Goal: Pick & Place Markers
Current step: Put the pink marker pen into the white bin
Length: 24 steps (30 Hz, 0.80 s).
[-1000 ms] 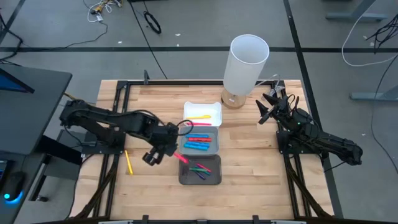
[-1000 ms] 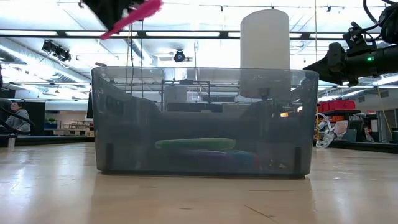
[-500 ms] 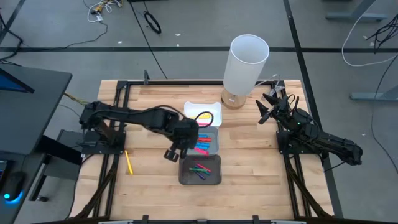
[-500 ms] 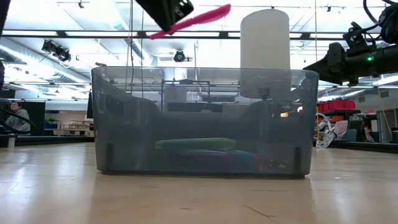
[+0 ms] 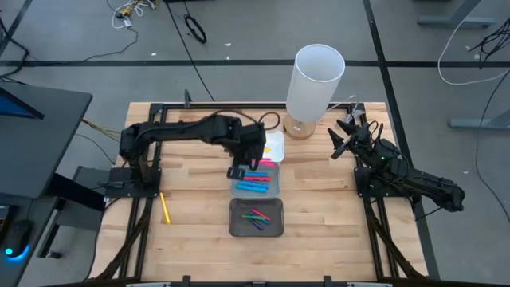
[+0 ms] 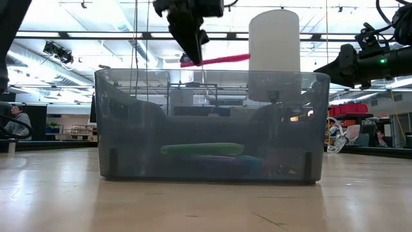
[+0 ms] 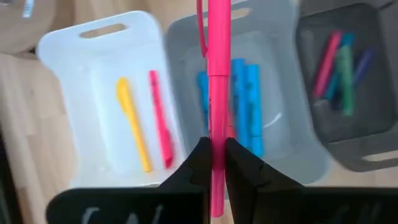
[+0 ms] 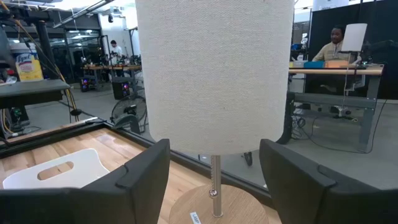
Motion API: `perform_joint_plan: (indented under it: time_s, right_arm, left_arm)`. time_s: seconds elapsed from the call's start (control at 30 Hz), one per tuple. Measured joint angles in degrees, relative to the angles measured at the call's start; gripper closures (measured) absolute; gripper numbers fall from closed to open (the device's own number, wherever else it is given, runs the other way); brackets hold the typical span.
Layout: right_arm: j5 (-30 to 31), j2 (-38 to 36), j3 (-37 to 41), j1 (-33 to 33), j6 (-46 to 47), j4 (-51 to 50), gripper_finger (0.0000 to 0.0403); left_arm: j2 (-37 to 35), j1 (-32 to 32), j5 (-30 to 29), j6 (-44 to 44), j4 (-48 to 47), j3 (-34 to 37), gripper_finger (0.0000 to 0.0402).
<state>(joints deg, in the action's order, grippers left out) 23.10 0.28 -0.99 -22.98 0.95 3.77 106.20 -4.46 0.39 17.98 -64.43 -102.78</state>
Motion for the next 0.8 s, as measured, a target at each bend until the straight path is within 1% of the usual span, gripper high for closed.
perform_joint_plan:
  time_s: [0.13,0.4,0.6,0.8]
  right_arm:
    - [0.0,0.0,0.0,0.0,0.0,0.0,0.0152]
    - [0.0,0.0,0.0,0.0,0.0,0.0,0.0152]
    - [0.0,0.0,0.0,0.0,0.0,0.0,0.0152]
    - [0.0,0.0,0.0,0.0,0.0,0.0,0.0152]
  left_arm:
    - [1.7,-2.8,-0.2,3.5,0.1,-1.4,0.0377]
    - [5.1,-8.5,-0.4,6.3,0.7,-2.8,0.0377]
    - [6.4,-12.3,-0.4,6.8,1.5,-2.8,0.0377]
    - [7.1,-14.9,-0.4,7.3,4.6,-2.8,0.0377]
